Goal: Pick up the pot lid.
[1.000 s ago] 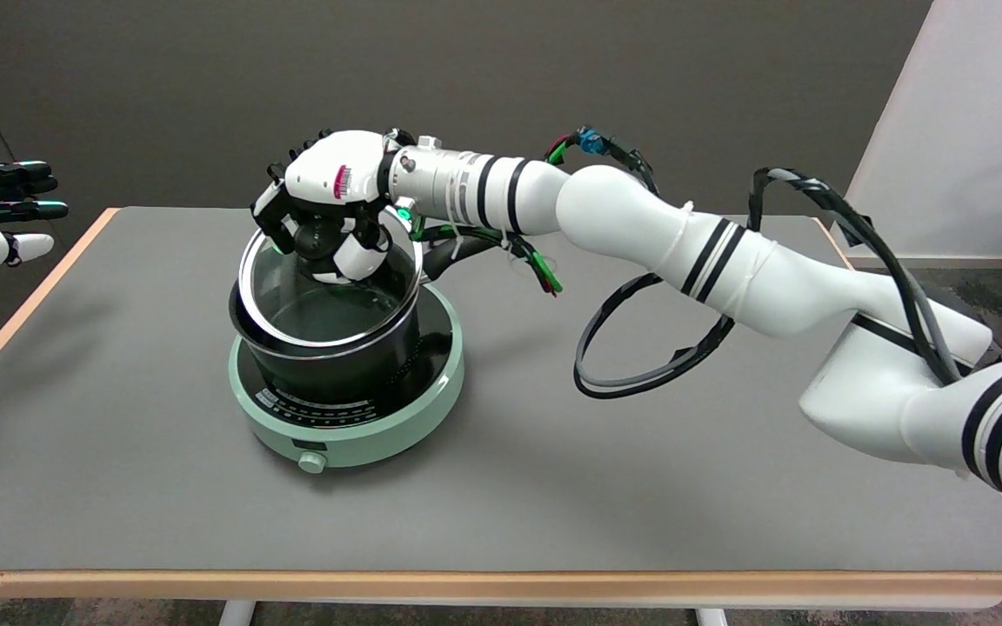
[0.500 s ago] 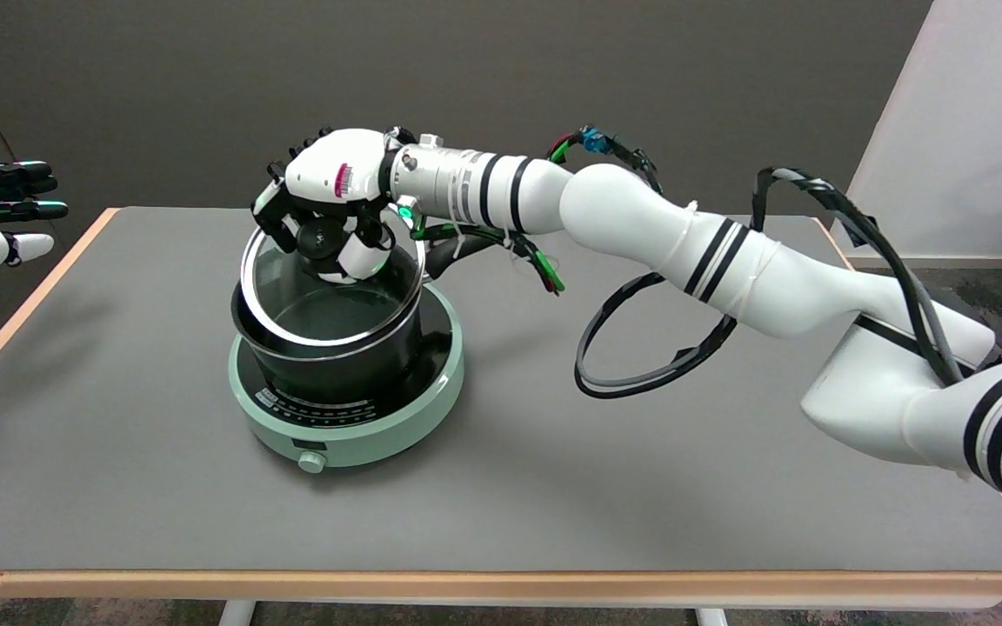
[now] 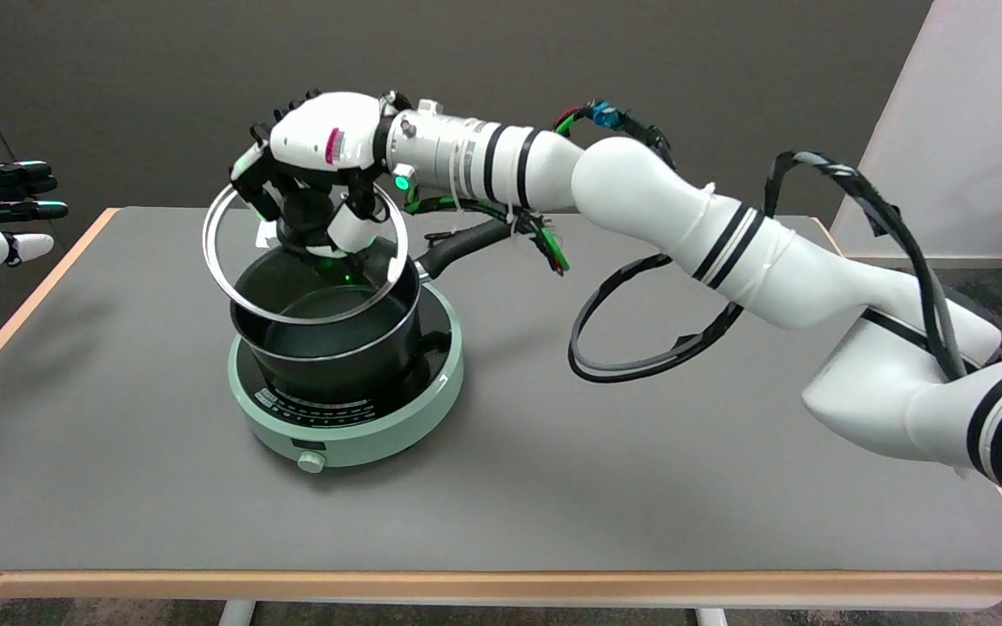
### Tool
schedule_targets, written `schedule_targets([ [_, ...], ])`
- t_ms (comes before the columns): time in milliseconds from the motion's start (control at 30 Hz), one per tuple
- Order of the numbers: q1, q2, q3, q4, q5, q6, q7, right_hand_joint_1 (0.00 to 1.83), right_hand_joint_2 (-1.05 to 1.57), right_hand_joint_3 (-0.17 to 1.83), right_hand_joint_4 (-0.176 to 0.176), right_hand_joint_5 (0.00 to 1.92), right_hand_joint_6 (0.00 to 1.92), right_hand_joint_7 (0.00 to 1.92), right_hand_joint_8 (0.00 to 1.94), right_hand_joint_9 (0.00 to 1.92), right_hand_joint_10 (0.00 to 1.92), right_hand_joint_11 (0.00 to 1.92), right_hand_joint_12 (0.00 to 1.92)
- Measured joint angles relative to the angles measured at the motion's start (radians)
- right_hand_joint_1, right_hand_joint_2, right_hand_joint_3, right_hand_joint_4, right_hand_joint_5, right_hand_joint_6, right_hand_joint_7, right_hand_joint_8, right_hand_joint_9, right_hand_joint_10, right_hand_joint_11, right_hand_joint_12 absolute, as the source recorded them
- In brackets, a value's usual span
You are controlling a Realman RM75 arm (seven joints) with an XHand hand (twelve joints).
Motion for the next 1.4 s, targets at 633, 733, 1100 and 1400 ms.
schedule_targets([
  [633,0.052,0.051,0.081,0.048,0.001,-0.031,0.002,1.36,0.8,0.75,0.176,0.61,1.44,0.89,1.39,0.83,1.56,0.73,1.63],
  [733,0.058,0.066,0.103,0.04,0.001,-0.031,0.002,1.36,0.81,0.74,0.176,0.62,1.44,0.88,1.39,0.83,1.56,0.73,1.63],
  [1100,0.062,0.149,0.191,-0.003,-0.043,-0.013,0.0,1.37,0.77,0.8,0.176,0.6,1.48,0.9,1.4,0.83,1.56,0.73,1.61],
  [1400,0.038,0.252,0.245,-0.038,-0.112,0.012,0.001,1.36,0.78,0.78,0.176,0.6,1.48,0.89,1.39,0.83,1.56,0.73,1.61],
])
